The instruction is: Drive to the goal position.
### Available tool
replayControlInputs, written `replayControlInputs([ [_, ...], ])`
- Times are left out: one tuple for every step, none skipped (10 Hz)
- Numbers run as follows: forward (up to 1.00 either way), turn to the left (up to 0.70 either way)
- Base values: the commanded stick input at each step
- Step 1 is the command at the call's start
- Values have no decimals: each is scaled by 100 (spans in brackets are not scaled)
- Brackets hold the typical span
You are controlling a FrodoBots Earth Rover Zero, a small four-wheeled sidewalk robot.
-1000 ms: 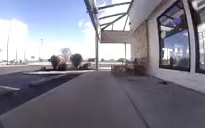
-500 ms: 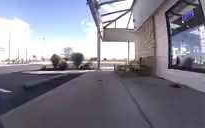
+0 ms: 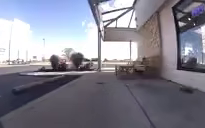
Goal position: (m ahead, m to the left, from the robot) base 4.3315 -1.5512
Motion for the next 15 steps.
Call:
replayControlInputs([
  [85,27],
  [85,20],
  [85,0],
  [85,0],
  [85,0],
  [85,0],
  [85,0],
  [85,0],
  [85,0],
  [85,0],
  [85,0],
  [85,0],
  [85,0],
  [85,0],
  [85,0],
])
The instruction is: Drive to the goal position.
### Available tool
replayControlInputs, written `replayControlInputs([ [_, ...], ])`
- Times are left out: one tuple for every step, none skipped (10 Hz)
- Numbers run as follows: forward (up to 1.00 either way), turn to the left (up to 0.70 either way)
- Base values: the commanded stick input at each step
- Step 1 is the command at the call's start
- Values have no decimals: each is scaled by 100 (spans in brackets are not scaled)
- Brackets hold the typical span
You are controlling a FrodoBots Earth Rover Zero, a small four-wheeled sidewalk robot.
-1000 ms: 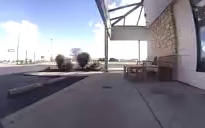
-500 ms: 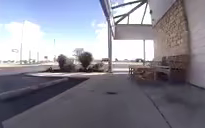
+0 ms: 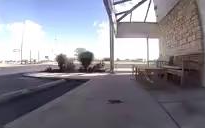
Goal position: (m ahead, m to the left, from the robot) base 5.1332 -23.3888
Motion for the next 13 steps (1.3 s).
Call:
replayControlInputs([
  [85,0],
  [85,0],
  [85,-25],
  [85,-27],
  [85,-27],
  [85,-27],
  [85,-27],
  [85,-27],
  [85,-27],
  [85,0],
  [85,0],
  [85,0],
  [85,0],
])
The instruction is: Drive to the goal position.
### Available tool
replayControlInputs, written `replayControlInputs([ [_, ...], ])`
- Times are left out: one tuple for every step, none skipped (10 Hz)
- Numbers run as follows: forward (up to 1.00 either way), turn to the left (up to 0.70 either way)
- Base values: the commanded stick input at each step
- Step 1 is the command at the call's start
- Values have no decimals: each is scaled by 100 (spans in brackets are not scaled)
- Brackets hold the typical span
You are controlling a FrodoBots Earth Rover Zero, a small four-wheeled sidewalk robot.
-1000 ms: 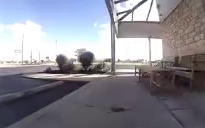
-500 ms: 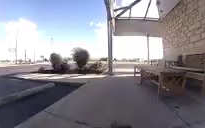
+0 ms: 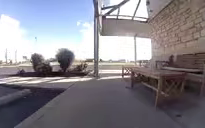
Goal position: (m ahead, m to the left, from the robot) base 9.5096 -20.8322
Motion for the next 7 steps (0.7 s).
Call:
replayControlInputs([
  [85,0],
  [85,0],
  [85,0],
  [85,0],
  [85,0],
  [85,0],
  [85,0],
])
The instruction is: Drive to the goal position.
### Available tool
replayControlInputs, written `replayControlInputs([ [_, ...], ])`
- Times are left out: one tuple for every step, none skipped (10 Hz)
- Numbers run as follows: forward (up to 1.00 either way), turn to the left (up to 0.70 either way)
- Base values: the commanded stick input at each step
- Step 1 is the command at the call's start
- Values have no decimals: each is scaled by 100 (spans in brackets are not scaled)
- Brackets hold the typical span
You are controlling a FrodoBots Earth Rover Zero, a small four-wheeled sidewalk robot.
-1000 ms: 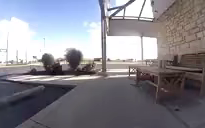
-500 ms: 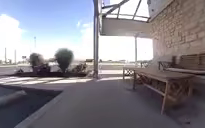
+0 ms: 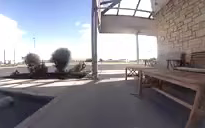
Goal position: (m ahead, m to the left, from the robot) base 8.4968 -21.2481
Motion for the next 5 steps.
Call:
replayControlInputs([
  [85,0],
  [85,0],
  [85,0],
  [85,0],
  [85,0],
])
